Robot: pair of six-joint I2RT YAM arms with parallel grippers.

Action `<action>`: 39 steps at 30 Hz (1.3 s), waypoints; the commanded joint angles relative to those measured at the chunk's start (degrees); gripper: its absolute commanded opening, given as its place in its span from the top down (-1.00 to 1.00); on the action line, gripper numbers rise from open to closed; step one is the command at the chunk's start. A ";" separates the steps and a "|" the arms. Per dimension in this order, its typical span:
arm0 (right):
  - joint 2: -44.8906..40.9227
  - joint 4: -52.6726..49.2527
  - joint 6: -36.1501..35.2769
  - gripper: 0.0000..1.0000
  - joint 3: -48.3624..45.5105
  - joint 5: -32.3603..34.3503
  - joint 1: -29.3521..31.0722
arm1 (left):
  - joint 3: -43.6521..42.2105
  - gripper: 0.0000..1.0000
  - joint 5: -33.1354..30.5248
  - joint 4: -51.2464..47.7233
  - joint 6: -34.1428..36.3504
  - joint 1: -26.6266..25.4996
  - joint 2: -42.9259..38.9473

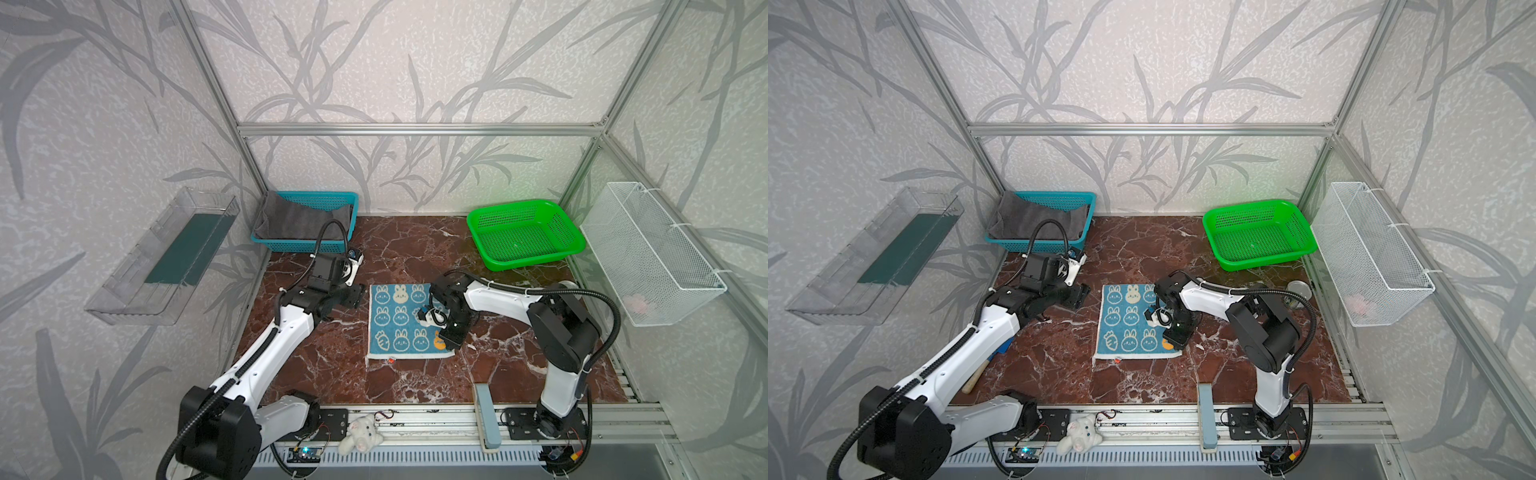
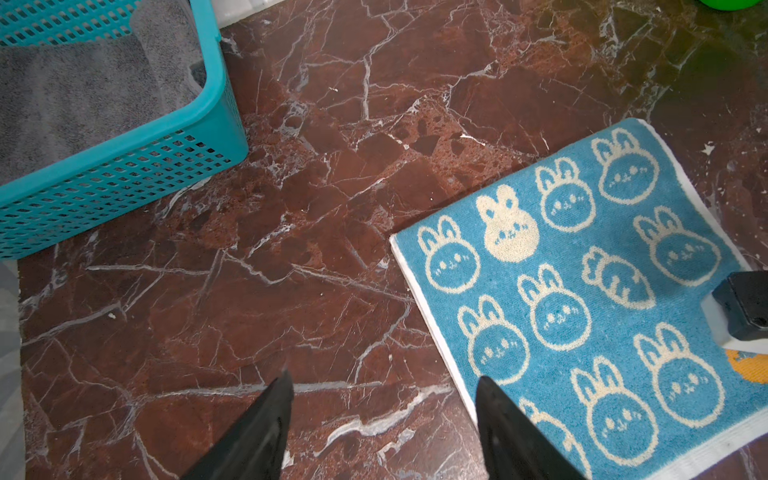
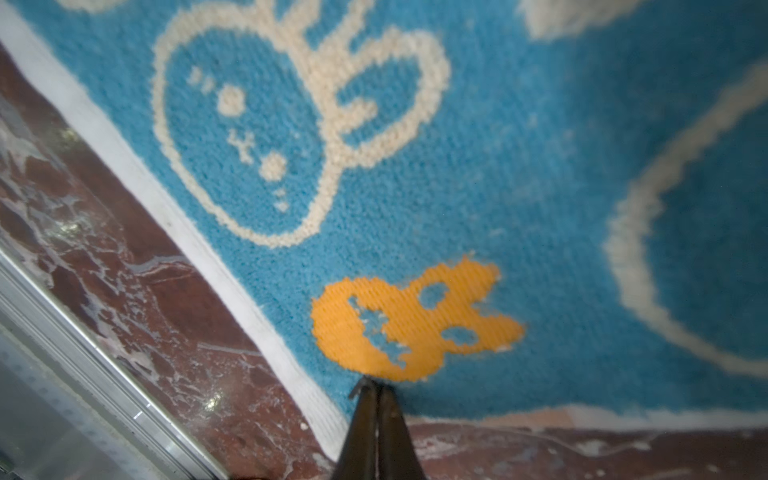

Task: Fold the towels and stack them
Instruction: 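Move both grippers to the towel edge farthest from the robot, then grasp the far edge of the towel with both grippers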

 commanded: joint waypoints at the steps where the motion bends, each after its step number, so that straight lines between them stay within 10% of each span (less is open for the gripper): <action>1: -4.66 1.58 -0.08 0.39 0.95 -1.19 -0.38 | 2.41 -0.43 1.00 -1.99 -3.64 0.28 1.27; 11: -10.19 13.70 19.54 -0.29 7.09 -9.11 -12.22 | 5.65 -0.37 5.50 1.35 -18.31 0.27 9.75; 23: 3.98 17.45 38.36 -0.17 15.72 -2.50 -15.17 | 4.42 -0.21 9.14 8.82 -35.09 0.01 20.11; 39: 9.34 21.82 43.12 -0.13 15.68 2.34 -15.15 | 11.58 -0.11 11.90 4.57 -34.49 0.10 34.12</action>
